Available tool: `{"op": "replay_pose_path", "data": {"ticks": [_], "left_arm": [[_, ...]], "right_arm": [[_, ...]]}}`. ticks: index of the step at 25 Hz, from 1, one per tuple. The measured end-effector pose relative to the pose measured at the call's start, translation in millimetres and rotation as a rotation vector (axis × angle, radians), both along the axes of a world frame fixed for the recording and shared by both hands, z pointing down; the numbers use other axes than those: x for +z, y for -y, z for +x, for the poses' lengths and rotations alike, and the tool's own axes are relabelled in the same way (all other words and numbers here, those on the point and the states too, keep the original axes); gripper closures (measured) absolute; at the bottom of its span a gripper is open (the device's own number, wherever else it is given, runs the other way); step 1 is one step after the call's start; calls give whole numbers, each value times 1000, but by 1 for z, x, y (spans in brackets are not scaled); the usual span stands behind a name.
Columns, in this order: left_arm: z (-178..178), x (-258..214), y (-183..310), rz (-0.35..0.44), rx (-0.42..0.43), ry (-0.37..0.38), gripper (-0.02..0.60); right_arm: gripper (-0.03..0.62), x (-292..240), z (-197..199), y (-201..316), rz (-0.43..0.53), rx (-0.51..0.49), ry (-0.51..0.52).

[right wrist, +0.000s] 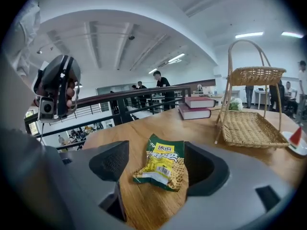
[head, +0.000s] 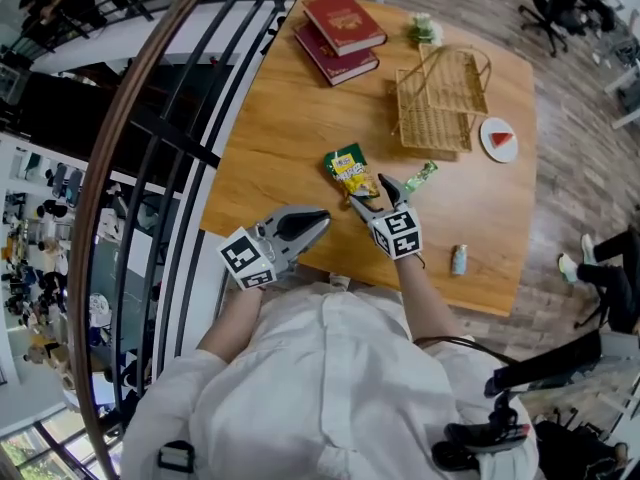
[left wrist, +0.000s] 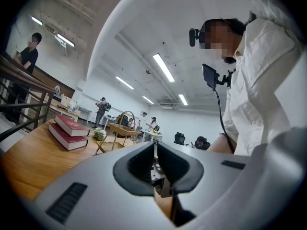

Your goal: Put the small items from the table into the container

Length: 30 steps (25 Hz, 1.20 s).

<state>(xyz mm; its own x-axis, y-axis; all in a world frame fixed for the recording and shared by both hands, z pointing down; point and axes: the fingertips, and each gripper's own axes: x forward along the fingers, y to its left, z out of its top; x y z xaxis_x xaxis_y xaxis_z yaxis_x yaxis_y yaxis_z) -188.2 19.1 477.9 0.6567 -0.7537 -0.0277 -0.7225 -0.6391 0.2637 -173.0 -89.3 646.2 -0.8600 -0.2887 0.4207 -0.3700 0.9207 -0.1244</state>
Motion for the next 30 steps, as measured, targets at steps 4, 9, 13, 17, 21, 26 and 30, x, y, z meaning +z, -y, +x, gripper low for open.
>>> {"op": "replay_pose_path", "data": {"ticks": [4, 9, 13, 17, 21, 26, 30], "left_arm": [[0, 5, 0, -10, -7, 8, 574], [11, 10, 2, -18, 14, 29, 574], [26, 12, 4, -16, 49, 64, 574], [38, 15, 3, -18, 77, 88, 574], [40, 15, 2, -27, 86, 90, 574], [38, 17, 4, -34, 77, 96, 574], [36, 17, 6, -34, 70, 96, 574]], "right_arm": [[260, 18, -14, 2, 4, -3, -64], [260, 44, -27, 5, 11, -16, -170], [260, 60, -33, 4, 11, -45, -242], [261, 74, -34, 4, 9, -53, -270], [261, 76, -34, 4, -42, -58, -269], [264, 82, -31, 2, -133, -65, -252], [378, 82, -26, 0, -130, -93, -298]]}}
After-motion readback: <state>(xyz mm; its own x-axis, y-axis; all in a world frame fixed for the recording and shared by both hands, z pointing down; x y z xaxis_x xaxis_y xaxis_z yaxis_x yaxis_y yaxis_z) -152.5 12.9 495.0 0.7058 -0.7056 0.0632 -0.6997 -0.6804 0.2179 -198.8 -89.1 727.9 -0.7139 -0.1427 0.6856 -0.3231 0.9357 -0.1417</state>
